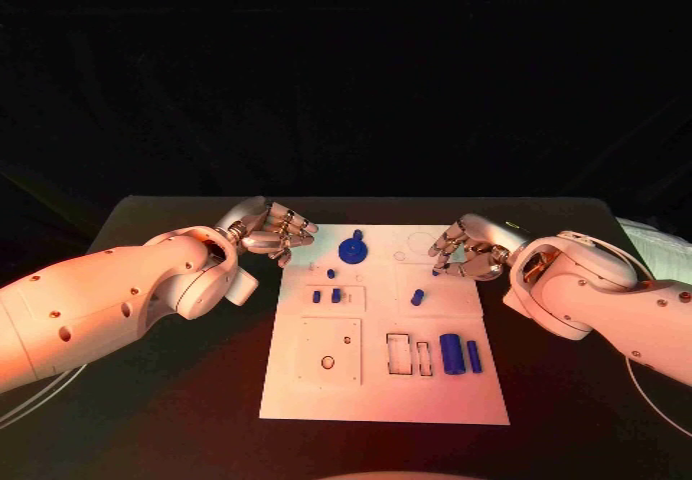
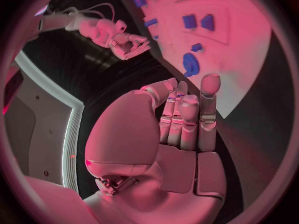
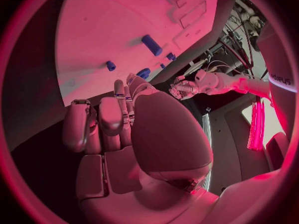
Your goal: Assemble the parts on the task board
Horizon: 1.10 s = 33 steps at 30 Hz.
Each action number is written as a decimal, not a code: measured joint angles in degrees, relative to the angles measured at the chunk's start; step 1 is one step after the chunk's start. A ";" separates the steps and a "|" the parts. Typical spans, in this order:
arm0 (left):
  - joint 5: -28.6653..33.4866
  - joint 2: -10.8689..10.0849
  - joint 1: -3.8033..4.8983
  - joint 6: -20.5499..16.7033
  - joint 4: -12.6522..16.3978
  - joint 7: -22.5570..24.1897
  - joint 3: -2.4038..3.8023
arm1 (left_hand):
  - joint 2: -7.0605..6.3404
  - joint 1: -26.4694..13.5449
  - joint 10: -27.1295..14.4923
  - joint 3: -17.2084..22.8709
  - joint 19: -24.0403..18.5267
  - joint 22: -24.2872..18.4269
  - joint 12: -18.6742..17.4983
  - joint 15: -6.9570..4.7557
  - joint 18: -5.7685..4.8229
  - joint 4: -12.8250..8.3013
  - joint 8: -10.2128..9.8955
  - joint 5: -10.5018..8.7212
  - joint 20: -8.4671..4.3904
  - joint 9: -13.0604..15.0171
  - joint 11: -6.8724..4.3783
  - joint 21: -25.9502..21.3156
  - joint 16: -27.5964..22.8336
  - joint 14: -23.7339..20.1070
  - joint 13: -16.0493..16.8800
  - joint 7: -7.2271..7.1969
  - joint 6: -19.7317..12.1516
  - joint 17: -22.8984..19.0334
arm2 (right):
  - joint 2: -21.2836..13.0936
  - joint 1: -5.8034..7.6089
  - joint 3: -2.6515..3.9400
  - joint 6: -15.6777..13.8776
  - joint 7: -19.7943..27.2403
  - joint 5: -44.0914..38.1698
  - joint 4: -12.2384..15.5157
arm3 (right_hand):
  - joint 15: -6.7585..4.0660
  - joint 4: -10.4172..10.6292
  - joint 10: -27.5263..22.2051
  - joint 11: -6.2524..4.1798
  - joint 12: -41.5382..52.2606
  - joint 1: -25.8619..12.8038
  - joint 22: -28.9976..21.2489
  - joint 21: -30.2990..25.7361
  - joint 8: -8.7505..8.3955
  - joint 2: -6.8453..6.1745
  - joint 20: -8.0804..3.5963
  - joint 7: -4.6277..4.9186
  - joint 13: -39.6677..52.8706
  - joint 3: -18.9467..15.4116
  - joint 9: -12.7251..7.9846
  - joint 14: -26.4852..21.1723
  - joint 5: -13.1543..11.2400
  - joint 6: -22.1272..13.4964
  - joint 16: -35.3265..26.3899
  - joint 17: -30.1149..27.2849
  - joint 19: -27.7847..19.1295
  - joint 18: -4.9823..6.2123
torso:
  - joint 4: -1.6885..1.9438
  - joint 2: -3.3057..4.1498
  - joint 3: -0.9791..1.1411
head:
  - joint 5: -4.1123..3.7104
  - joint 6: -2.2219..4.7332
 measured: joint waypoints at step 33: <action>39.05 -3.21 -0.41 -0.71 5.00 13.70 -0.74 | -0.06 -3.59 -0.51 -8.54 -0.40 -3.41 5.00 -0.29 -0.02 2.42 0.90 -0.73 -0.42 -0.71 -0.34 -4.87 -0.44 -0.75 1.96 -0.39 -0.05 -2.27 | 3.17 -1.92 -0.07 5.94 -9.39 -24.22 0.47 | -2.36 1.00 0.91 -0.88 -1.76 -0.98 -0.88 -0.70 -1.12 -1.87 -1.86 -1.28 -7.18 6.90 -0.15 -0.07 -5.31 1.46 -1.45 -1.27 0.19 0.00 | -0.02 0.13 0.05 | -1.07 0.04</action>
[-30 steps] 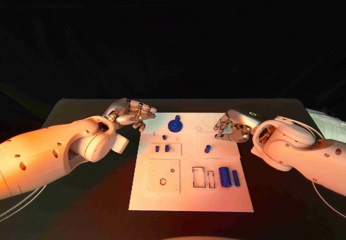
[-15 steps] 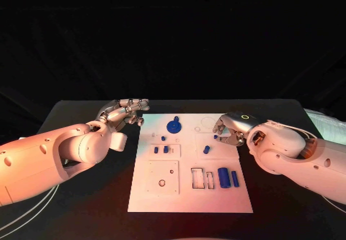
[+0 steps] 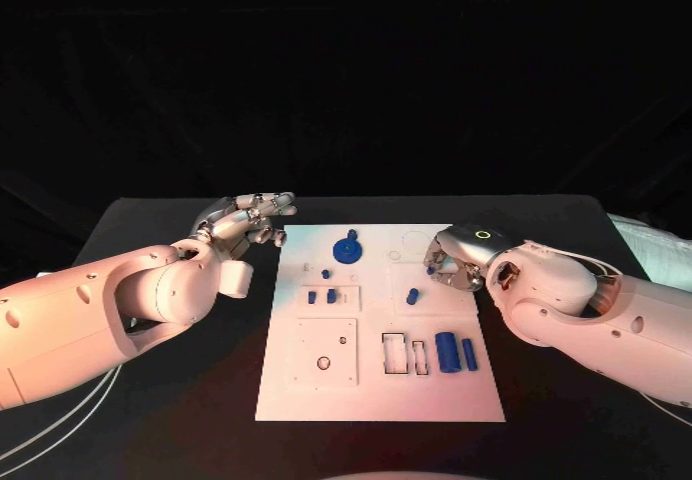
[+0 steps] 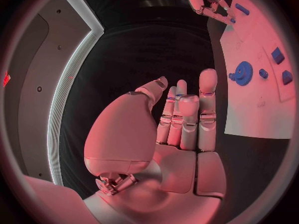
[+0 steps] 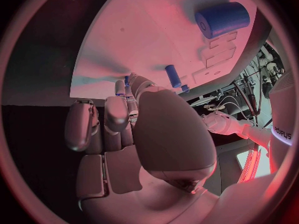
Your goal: Assemble the parts on the task board
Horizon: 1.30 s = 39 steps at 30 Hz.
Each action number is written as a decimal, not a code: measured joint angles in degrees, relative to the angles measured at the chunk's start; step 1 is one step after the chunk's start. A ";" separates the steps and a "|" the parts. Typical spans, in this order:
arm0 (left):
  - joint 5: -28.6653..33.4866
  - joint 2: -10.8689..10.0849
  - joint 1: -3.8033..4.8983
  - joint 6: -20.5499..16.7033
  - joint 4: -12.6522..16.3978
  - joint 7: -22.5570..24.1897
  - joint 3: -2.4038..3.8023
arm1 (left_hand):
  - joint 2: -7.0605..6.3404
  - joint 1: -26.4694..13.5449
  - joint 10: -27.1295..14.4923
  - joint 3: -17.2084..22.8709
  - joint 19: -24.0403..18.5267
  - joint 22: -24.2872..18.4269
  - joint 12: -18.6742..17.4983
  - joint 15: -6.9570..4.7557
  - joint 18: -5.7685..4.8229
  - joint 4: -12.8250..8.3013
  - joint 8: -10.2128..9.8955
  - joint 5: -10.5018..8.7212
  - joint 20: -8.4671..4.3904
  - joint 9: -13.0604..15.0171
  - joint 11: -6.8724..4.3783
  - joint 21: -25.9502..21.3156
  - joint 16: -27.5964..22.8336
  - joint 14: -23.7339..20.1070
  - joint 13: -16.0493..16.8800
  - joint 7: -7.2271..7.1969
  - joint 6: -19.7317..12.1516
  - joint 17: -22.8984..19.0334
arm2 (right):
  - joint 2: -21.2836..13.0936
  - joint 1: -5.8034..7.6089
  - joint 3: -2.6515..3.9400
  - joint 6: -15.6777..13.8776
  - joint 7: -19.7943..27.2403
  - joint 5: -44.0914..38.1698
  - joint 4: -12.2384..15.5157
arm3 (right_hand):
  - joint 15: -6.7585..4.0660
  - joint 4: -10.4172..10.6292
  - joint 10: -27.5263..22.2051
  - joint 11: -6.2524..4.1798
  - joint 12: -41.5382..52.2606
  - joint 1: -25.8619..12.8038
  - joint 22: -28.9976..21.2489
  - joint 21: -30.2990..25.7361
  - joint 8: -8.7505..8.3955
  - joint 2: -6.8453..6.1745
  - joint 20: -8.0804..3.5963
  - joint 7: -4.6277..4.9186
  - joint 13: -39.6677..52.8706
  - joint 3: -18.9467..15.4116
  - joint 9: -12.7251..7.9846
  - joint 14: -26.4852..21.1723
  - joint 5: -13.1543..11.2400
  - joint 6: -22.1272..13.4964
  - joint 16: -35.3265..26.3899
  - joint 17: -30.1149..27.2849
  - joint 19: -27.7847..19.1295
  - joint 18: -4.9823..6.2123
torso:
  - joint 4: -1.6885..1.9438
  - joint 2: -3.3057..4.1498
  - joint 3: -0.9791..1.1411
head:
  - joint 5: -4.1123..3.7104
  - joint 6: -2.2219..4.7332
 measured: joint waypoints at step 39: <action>0.54 0.10 -0.05 0.35 0.09 -0.35 -0.01 | 0.87 0.96 -2.24 -1.90 0.21 -1.40 0.95 0.50 -0.02 -0.31 0.00 0.01 0.21 -0.35 0.81 -2.24 0.00 -0.49 0.16 1.21 -2.27 -1.20 | 1.85 -0.68 0.10 -0.36 -0.71 -0.75 -1.39 | -0.40 -6.51 3.67 -0.03 -0.77 -1.05 1.01 0.00 0.32 2.19 -0.70 -0.23 -3.66 9.96 1.08 -0.01 -5.36 3.49 0.00 0.59 0.29 -0.01 | -0.04 -0.14 -0.01 | -0.22 -0.55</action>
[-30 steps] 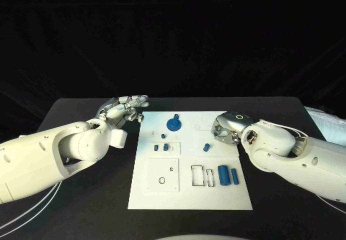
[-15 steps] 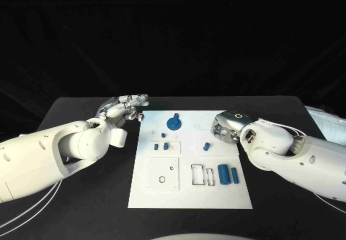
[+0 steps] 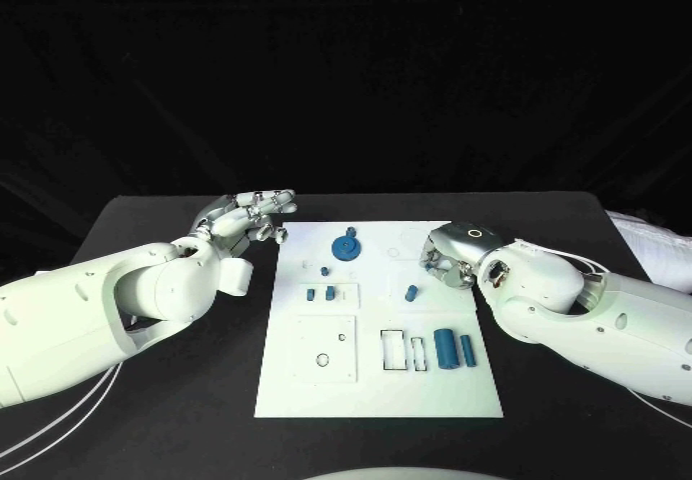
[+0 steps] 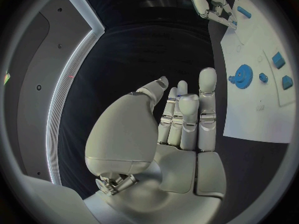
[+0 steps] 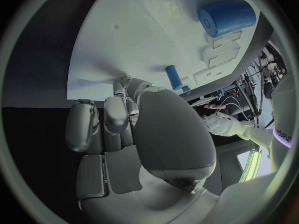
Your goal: Assemble the parts on the task board
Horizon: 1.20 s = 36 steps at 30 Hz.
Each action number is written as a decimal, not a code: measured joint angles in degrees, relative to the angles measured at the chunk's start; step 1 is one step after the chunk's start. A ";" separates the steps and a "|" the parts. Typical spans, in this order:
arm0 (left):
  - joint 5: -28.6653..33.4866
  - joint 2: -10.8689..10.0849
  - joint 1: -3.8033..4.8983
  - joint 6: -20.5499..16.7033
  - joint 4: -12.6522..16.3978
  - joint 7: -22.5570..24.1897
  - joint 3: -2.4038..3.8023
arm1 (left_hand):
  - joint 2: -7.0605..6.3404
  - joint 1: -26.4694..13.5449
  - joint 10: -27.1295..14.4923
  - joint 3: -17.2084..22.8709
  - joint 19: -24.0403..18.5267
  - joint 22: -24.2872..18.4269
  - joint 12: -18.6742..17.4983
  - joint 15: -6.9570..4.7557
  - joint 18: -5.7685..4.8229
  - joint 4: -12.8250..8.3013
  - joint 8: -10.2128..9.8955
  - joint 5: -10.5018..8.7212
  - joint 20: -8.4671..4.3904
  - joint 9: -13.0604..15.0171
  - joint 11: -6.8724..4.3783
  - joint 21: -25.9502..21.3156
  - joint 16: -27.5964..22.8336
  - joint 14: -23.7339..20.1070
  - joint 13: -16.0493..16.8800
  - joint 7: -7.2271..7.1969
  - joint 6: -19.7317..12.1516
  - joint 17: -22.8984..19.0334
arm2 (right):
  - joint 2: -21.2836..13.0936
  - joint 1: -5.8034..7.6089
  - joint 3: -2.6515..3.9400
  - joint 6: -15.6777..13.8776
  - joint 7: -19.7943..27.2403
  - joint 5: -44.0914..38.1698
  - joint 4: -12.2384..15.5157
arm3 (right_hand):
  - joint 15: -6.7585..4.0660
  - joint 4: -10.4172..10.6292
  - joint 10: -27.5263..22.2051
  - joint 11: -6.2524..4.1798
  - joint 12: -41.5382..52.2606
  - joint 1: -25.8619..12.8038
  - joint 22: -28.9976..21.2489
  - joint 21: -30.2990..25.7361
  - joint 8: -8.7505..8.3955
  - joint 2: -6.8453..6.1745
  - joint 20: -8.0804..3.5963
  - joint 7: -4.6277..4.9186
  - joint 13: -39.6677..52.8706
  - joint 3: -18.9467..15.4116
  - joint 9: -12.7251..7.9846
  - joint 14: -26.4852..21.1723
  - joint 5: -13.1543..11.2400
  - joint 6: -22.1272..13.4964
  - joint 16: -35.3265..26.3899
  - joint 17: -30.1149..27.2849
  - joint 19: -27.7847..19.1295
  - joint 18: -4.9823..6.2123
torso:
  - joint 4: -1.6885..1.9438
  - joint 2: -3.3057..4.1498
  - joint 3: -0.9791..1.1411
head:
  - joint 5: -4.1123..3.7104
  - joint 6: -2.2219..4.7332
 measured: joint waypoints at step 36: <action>0.04 0.29 -0.07 0.10 -0.45 -0.23 -0.02 | -0.03 0.50 -0.61 -0.16 -0.20 -0.30 0.37 0.20 0.00 -0.16 0.00 0.00 0.20 0.01 0.21 -0.42 0.00 -0.19 0.03 0.20 -0.20 -0.22 | -0.02 -1.91 0.04 -5.12 0.27 0.82 15.13 | 0.00 -1.33 0.41 0.00 0.31 -1.33 0.05 0.00 -0.45 -0.92 0.01 0.24 -0.64 1.33 0.37 0.00 -0.55 0.58 0.00 -0.10 0.00 0.00 | 0.09 0.03 -0.15 | 2.35 -0.47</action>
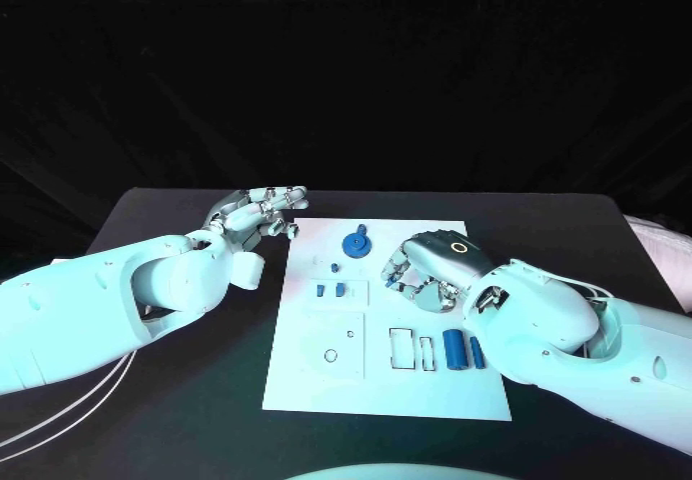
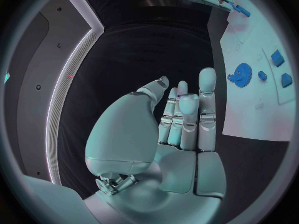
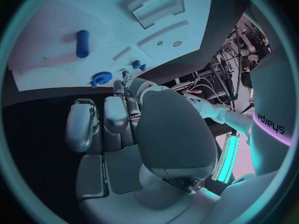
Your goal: Assemble the parts on the task board
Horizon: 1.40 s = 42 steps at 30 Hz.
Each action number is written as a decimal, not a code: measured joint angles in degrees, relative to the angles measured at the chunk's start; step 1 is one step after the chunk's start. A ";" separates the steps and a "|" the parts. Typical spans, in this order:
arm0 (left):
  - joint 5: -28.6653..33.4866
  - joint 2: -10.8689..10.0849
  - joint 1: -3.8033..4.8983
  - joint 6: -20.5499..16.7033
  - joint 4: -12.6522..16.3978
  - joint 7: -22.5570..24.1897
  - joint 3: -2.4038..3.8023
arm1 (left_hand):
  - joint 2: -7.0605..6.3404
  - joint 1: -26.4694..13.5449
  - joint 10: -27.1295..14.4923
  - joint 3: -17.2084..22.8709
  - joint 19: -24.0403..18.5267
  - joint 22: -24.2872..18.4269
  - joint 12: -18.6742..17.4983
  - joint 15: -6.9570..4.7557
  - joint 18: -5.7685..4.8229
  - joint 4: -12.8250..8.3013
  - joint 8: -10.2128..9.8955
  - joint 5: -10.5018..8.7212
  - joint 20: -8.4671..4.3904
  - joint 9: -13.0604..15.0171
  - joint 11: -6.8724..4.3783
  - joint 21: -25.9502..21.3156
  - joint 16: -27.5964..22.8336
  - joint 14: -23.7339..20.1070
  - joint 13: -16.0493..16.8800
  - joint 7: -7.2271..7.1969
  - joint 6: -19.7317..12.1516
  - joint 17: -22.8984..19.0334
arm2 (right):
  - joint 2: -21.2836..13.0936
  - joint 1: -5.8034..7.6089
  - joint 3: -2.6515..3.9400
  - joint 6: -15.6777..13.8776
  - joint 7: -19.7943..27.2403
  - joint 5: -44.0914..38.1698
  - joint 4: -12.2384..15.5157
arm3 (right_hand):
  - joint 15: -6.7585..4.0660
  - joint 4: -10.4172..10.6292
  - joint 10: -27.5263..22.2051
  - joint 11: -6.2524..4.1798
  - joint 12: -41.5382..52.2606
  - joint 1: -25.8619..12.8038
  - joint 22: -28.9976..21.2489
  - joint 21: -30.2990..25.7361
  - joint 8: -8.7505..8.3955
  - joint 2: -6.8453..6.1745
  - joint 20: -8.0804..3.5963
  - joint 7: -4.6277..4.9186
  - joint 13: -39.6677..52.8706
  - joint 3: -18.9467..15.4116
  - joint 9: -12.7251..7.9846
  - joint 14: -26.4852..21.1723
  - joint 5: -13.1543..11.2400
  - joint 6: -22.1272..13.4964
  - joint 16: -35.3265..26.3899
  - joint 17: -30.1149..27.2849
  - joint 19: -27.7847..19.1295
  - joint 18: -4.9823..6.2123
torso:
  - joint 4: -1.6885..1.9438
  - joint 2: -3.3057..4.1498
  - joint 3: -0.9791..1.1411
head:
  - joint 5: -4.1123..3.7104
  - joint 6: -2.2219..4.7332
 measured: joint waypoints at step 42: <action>0.02 0.68 -0.01 0.10 0.66 -0.39 0.00 | 0.30 0.30 -0.20 -0.31 0.00 -0.05 0.24 0.00 0.00 -0.01 0.00 0.00 0.00 0.01 0.21 0.00 0.00 0.00 0.03 0.00 -0.40 -0.12 | 8.90 -5.77 -1.37 2.67 4.33 3.24 -5.99 | 0.83 -1.19 0.18 0.22 -0.36 -0.44 -0.21 0.00 -0.44 0.17 0.43 0.65 -0.16 0.86 0.11 -0.01 0.56 -0.25 0.00 0.00 0.00 0.00 | -0.01 0.08 0.07 | 3.46 -3.19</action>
